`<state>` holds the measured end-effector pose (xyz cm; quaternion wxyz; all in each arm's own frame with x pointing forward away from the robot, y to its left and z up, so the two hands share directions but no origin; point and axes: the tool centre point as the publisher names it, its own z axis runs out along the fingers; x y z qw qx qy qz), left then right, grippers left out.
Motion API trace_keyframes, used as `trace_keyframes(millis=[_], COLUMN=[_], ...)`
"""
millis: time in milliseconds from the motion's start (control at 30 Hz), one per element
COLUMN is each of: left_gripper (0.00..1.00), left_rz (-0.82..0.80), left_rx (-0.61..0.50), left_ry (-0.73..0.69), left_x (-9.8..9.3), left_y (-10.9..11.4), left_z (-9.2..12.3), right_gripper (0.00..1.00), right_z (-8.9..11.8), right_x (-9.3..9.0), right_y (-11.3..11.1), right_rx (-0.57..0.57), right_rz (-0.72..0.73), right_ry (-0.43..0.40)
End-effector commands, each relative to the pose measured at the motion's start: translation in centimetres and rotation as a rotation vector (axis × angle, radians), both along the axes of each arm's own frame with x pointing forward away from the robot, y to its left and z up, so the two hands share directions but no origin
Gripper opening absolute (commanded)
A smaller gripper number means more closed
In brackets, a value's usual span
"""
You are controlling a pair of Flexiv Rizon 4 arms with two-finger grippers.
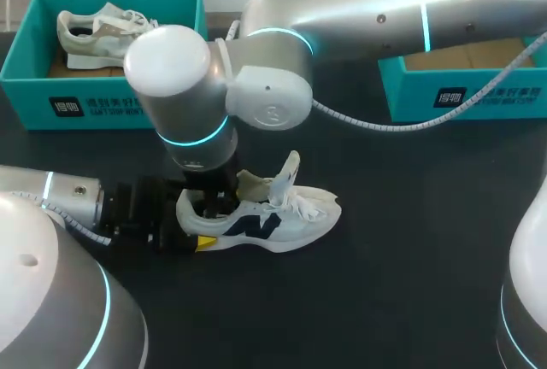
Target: Take the shoe out of the shoebox, open the shoe tongue, remove and reinsert the insole, then place the shoe into the shoebox
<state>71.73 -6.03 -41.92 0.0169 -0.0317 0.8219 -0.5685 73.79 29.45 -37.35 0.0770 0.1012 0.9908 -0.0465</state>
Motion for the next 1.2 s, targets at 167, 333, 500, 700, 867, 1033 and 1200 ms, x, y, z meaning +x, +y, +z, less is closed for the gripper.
trace_keyframes(millis=[167, 333, 500, 700, 867, 1033, 1200], left_gripper=[0.0, 0.0, 0.0, 0.0, 0.0, 0.0, 0.0], left_rz=[0.001, 0.001, 0.001, 0.001, 0.001, 0.001, 0.001], left_rx=[-0.001, -0.001, -0.001, -0.001, -0.001, -0.001, -0.001], left_ry=[0.0, 0.0, 0.0, 0.0, 0.0, 0.0, 0.0], left_x=[0.0, 0.0, 0.0, 0.0, 0.0, 0.0, 0.0], left_y=[-0.2, -0.2, -0.2, -0.2, -0.2, -0.2, -0.2], left_z=[-0.4, -0.4, -0.4, -0.4, -0.4, -0.4, -0.4], right_gripper=[0.47, 0.46, 0.44, 0.0, 0.0, 0.0, 0.0], right_z=[-1.4, -3.1, -4.3, -4.9, -4.4, -2.4, -0.2], right_x=[0.9, 0.8, -0.2, -1.7, -2.6, -2.9, -2.7], right_y=[0.0, 0.5, 0.8, 1.1, 0.9, -0.3, -1.4], right_rx=[0.024, 0.041, 0.049, 0.045, 0.036, 0.022, 0.023], right_rz=[-0.002, 0.0, -0.015, -0.043, -0.067, -0.112, -0.124], right_ry=[0.013, 0.047, 0.084, 0.117, 0.13, 0.108, 0.093])
